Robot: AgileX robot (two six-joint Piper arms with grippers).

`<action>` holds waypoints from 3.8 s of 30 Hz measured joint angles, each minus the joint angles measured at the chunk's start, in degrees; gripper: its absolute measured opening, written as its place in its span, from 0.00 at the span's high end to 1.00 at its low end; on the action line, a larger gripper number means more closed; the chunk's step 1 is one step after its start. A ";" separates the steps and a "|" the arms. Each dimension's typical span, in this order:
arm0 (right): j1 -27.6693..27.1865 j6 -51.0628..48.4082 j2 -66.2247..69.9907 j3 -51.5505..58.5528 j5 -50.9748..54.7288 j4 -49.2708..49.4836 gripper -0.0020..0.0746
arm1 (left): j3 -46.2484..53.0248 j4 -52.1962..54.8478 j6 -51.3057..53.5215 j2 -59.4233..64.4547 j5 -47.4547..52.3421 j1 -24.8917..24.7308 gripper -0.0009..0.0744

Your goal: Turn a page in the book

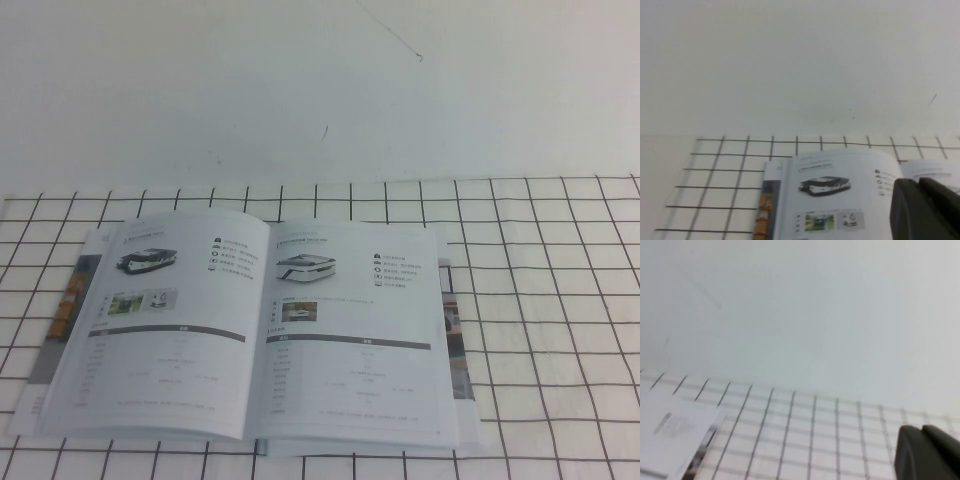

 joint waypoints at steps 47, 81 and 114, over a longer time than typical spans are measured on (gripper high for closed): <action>21.99 -21.18 90.40 -31.67 7.22 42.85 0.53 | -16.80 -22.53 6.85 69.92 -7.00 -11.15 0.99; 21.79 -12.67 98.17 -32.41 6.37 38.86 0.41 | -16.80 -24.00 6.85 70.15 -7.49 -11.15 0.99; 21.44 -27.37 98.36 -35.70 14.75 57.53 0.35 | -16.80 -25.18 6.71 70.15 -7.75 -11.15 0.99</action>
